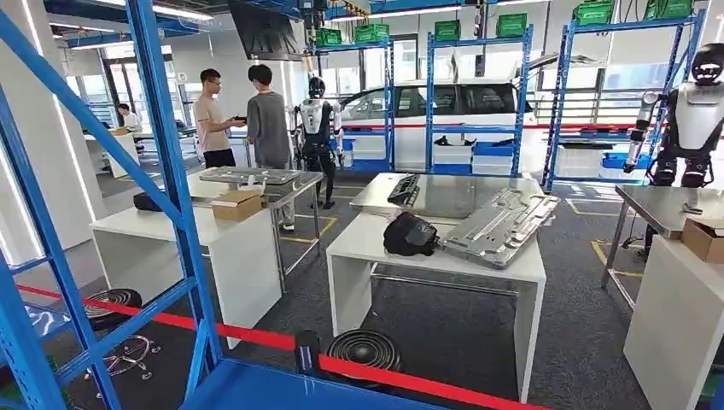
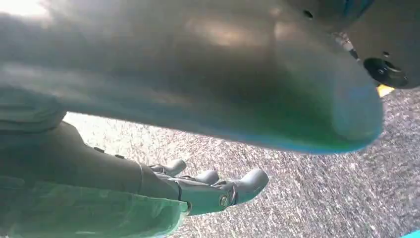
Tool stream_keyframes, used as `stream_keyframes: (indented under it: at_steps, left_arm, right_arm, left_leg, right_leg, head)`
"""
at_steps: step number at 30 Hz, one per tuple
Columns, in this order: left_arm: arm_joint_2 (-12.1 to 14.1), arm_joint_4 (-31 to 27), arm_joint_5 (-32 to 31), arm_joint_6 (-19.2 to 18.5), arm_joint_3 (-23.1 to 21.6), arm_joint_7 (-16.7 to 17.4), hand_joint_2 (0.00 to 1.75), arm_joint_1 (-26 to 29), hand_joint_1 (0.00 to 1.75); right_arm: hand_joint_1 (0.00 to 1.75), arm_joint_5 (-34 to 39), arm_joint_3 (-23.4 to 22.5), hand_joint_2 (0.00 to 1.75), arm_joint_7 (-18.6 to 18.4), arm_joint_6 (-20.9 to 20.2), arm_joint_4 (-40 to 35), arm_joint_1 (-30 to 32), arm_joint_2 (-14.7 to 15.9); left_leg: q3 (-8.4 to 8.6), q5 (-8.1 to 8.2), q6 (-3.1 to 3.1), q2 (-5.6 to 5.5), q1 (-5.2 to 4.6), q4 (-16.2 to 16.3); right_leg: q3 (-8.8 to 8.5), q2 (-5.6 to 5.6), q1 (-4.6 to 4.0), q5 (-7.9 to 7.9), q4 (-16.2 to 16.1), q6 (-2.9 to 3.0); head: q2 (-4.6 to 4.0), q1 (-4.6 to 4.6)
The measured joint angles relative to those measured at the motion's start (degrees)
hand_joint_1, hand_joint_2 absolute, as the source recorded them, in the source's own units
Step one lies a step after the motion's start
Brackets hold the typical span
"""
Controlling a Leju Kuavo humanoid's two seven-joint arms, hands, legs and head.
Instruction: Take the parts from the cabinet and place them on the table.
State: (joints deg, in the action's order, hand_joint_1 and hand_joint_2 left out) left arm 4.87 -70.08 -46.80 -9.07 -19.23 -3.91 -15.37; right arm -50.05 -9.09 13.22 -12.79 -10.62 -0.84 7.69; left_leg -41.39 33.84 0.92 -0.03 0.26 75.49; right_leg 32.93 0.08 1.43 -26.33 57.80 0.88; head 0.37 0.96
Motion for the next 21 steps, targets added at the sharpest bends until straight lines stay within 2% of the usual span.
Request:
stream_keyframes:
  at_steps: [1,2,3,4,5,8,9,10,11,13,14,15,16,17,19,20,21]
  left_arm:
    - [0.07,0.46,-0.02,-0.04,0.04,0.0,1.75,-0.01,1.75]
    - [0.13,0.79,-0.04,-0.04,0.13,0.0,1.75,-0.05,1.75]
    - [0.22,1.14,-0.11,-0.04,0.26,-0.02,1.75,-0.19,1.75]
    - [0.26,1.58,-0.18,-0.07,0.42,-0.15,1.75,-0.46,1.75]
    - [0.37,2.05,-0.17,-0.22,0.48,-0.29,1.75,-0.71,1.75]
    - [0.77,3.3,-0.17,-0.37,0.57,-0.74,1.75,-0.88,1.75]
    - [0.85,3.32,-0.17,-0.37,0.59,-0.83,1.75,-0.99,1.75]
    - [0.85,3.35,-0.17,-0.37,0.66,-0.85,1.75,-0.97,1.75]
    - [0.85,3.57,-0.17,-0.37,0.66,-0.92,1.75,-1.25,1.75]
    - [0.87,3.89,-0.17,-0.37,0.68,-0.98,1.75,-1.37,1.75]
    - [0.9,4.02,-0.17,-0.28,0.68,-1.09,1.75,-1.41,1.75]
    - [0.85,4.18,-0.17,-0.24,0.68,-1.2,1.75,-1.58,1.75]
    - [0.85,4.31,-0.17,-0.24,0.68,-1.24,1.75,-1.67,1.75]
    - [0.85,4.35,-0.17,-0.24,0.68,-1.27,1.75,-1.74,1.75]
    - [0.83,4.35,-0.17,-0.24,0.68,-1.27,1.75,-2.06,1.75]
    - [0.85,4.33,-0.15,-0.24,0.7,-1.27,1.75,-2.2,1.75]
    - [0.98,4.33,-0.13,-0.22,0.87,-1.25,1.75,-2.38,1.75]
  right_arm:
    - [0.0,0.0,0.0,0.0,-0.04,0.0,-0.02,0.0,-0.02]
    - [0.0,0.0,0.0,0.0,-0.04,0.0,-0.09,-0.06,-0.02]
    - [0.0,0.0,0.0,0.0,-0.04,0.04,-0.18,-0.11,-0.07]
    - [0.0,0.0,0.0,0.0,-0.02,0.07,-0.26,-0.16,-0.11]
    - [0.0,0.0,0.04,0.0,-0.02,0.11,-0.28,-0.25,-0.39]
    - [0.0,-0.02,0.11,0.0,0.18,0.5,-0.42,-0.24,-0.37]
    - [0.0,-0.06,0.15,0.0,0.24,0.55,-0.44,-0.28,-0.42]
    - [0.0,-0.11,0.18,0.0,0.31,0.57,-0.53,-0.19,-0.42]
    - [0.0,-0.13,0.22,0.0,0.33,0.61,-0.55,-0.22,-0.42]
    - [0.0,-0.13,0.31,0.0,0.33,0.66,-0.57,-0.22,-0.22]
    - [0.0,-0.13,0.37,0.0,0.33,0.66,-0.57,-0.15,-0.17]
    - [0.0,-0.13,0.42,0.0,0.33,0.66,-0.57,-0.11,-0.17]
    - [0.0,-0.2,0.48,0.0,0.33,0.66,-0.57,-0.06,-0.17]
    - [0.0,-0.2,0.48,0.0,0.33,0.66,-0.57,-0.06,-0.15]
    - [0.0,-0.2,0.52,0.0,0.44,0.7,-0.7,-0.11,0.02]
    - [0.0,-0.2,0.52,0.0,0.48,0.77,-0.7,-0.24,0.0]
    - [0.0,-0.2,0.55,0.0,0.57,0.85,-0.72,-0.13,0.0]
  left_leg:
    - [0.56,-1.5,-0.16,0.0,-0.01,-1.58]
    - [2.41,-3.93,-0.41,-0.02,-0.06,-5.55]
    - [5.14,-6.69,-0.91,-0.03,-0.18,-11.07]
    - [7.73,-8.72,-1.63,-0.08,-0.43,-16.2]
    - [8.67,-7.71,-1.92,0.04,-0.64,-17.76]
    - [8.54,-7.77,-2.18,0.05,-1.11,-18.24]
    - [8.82,-8.16,-2.65,0.04,-1.1,-19.06]
    - [9.79,-8.92,-2.92,0.17,-0.24,-20.36]
    - [10.1,-9.29,-3.32,0.25,-0.52,-20.88]
    - [9.88,-9.33,-3.42,0.26,-0.66,-20.88]
    - [9.8,-9.33,-3.43,0.25,-0.75,-20.86]
    - [9.83,-9.33,-3.42,0.21,-0.79,-20.84]
    - [9.93,-9.32,-3.4,0.19,-0.79,-20.84]
    - [10.07,-9.26,-3.31,0.14,-0.76,-20.79]
    - [10.1,-8.82,-2.69,0.04,-0.72,-20.07]
    - [9.73,-8.45,-2.2,0.03,-1.04,-19.52]
    - [9.51,-8.18,-1.98,0.02,-1.19,-18.91]
  right_leg:
    - [-0.06,0.01,-0.07,0.0,0.0,-0.01]
    - [-0.14,0.08,-0.16,-0.01,0.0,-0.01]
    - [-0.28,0.14,-0.26,-0.02,-0.02,-0.03]
    - [-0.34,0.18,-0.31,-0.02,-0.09,-0.03]
    - [-0.19,0.17,-0.65,-0.02,-0.03,-0.13]
    - [0.0,0.09,-0.35,0.28,-0.35,-0.75]
    - [-0.29,0.09,-0.55,0.46,-0.79,-1.28]
    - [0.11,0.01,-0.44,0.17,-0.41,-1.22]
    - [1.22,0.0,-0.53,-1.49,2.22,-0.97]
    - [5.46,0.0,-0.41,-5.37,11.22,-0.58]
    - [7.58,0.0,-0.41,-6.78,15.57,-0.65]
    - [8.44,-0.01,-0.4,-6.93,17.46,-1.03]
    - [7.91,-0.01,-0.37,-6.14,16.35,-1.48]
    - [6.0,-0.03,-0.26,-4.39,12.57,-2.13]
    - [0.11,-0.17,0.15,-0.23,1.08,-3.26]
    - [-0.57,-0.08,-0.09,-0.56,-0.01,-2.42]
    - [-0.73,0.0,0.03,-0.2,-0.57,-1.71]
  head:
    - [0.0,0.0]
    - [0.0,0.02]
    - [0.0,0.04]
    - [0.0,0.02]
    - [-0.02,-0.07]
    - [0.0,0.02]
    - [0.0,0.02]
    - [0.0,0.0]
    - [0.0,-0.11]
    - [0.0,-0.28]
    - [0.0,-0.22]
    - [0.0,-0.33]
    - [0.0,-0.33]
    - [0.0,-0.39]
    - [0.0,-0.44]
    - [0.0,-0.46]
    - [0.0,-0.4]
